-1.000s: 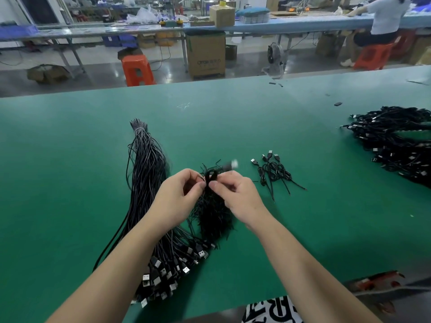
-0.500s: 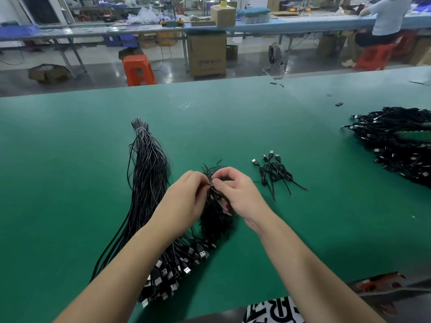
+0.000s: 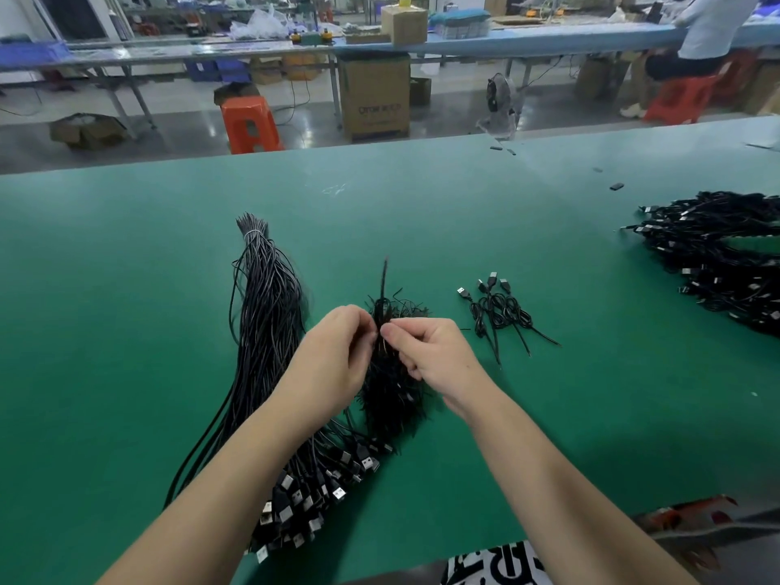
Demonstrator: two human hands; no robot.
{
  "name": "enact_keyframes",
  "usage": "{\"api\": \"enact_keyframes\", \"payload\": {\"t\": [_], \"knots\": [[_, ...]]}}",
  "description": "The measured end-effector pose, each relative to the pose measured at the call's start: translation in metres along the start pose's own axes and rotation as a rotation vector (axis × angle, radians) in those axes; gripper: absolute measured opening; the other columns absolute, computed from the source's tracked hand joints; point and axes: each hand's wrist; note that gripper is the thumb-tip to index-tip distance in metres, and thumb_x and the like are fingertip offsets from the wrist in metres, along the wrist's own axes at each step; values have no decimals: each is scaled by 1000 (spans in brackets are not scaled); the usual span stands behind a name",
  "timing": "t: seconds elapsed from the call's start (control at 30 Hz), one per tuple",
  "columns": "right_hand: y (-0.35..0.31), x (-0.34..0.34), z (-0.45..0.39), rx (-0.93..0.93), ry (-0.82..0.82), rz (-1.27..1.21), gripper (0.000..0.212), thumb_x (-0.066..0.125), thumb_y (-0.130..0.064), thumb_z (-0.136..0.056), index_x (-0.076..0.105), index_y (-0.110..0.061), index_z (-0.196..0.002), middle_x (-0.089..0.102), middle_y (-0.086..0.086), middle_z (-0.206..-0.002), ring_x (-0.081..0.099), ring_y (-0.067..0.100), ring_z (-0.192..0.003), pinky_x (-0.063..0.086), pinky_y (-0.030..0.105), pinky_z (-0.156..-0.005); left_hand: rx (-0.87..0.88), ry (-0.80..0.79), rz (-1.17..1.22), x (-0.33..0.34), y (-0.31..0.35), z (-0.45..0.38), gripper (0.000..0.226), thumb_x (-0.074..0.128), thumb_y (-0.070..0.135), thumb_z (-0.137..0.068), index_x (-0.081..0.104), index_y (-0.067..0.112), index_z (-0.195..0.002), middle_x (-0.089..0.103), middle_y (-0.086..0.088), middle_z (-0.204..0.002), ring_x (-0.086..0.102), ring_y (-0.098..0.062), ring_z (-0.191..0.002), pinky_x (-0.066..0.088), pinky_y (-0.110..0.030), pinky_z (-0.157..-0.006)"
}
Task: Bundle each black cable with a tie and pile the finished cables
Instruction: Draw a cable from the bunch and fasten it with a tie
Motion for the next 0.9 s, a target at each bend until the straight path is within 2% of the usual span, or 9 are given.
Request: {"api": "enact_keyframes", "payload": {"t": [0.07, 0.13, 0.27, 0.33, 0.5, 0.57, 0.67, 0.83, 0.9], "knots": [[1, -2, 0, 39, -62, -27, 25, 64, -19, -99, 79, -26, -80, 32, -1, -57, 25, 14, -54, 17, 35, -52, 99, -58, -73, 2, -1, 2, 2, 56, 7, -97, 59, 6, -97, 56, -1, -92, 51, -16, -80, 43, -29, -74], [4, -3, -1, 70, -95, -25, 28, 61, -19, -100, 78, -24, -78, 36, -2, -57, 29, 11, -51, 25, 27, -48, 155, -82, -119, 4, -2, 4, 2, 55, 5, -97, 58, 5, -98, 54, -3, -93, 49, -19, -80, 41, -29, -73], [11, -4, -4, 156, -110, -31, 14, 61, -16, -101, 69, -13, -111, 50, 2, -67, 36, 10, -49, 38, 23, -45, 153, -116, -120, 9, -8, 8, 3, 56, 7, -98, 58, 7, -97, 54, -1, -92, 51, -18, -80, 42, -28, -73], [14, -5, -6, 160, -90, 28, 19, 63, -17, -100, 61, -15, -119, 56, -3, -60, 39, 11, -46, 38, 23, -44, 92, -116, -64, 11, -11, 8, 3, 56, 12, -98, 58, 13, -96, 57, 6, -91, 53, -11, -80, 43, -25, -73], [14, -5, -5, 42, -119, 70, 7, 60, -17, -100, 62, -23, -99, 66, 9, -72, 44, 19, -52, 40, 25, -48, -125, -100, 96, 11, -13, 6, 9, 64, 19, -95, 63, 25, -90, 67, 15, -77, 59, 2, -74, 43, -12, -65], [14, -1, -5, 18, -105, 73, 17, 58, -14, -101, 66, -26, -93, 64, 11, -76, 49, 22, -62, 46, 30, -57, -189, -100, 133, 10, -14, 4, 10, 66, 20, -93, 64, 28, -87, 66, 15, -73, 57, 2, -65, 41, -12, -59], [12, 0, -3, 8, -127, 59, 26, 52, -7, -103, 69, -26, -99, 70, -4, -78, 59, 13, -67, 53, 28, -68, -266, -79, 180, 8, -16, 1, 12, 68, 20, -92, 65, 28, -84, 61, 18, -63, 51, 1, -55, 37, -13, -54], [7, -3, -2, 21, -185, 33, 32, 57, 10, -96, 67, -17, -110, 76, -4, -87, 68, 4, -74, 51, 17, -66, -362, -77, 323, 2, -18, -5, 14, 66, 14, -94, 67, 21, -82, 60, 21, -55, 48, 1, -49, 37, -13, -53], [6, -1, -3, -4, -157, 17, 26, 67, 5, -92, 69, -16, -107, 75, -5, -85, 66, 3, -70, 52, 18, -64, -407, -92, 420, 0, -19, -5, 13, 66, 14, -95, 69, 17, -83, 59, 13, -57, 49, -8, -54, 41, -25, -58]]}}
Point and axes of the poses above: each hand's wrist, its own z-axis away from the middle knuckle, its own x-axis out of the palm, y = z × x
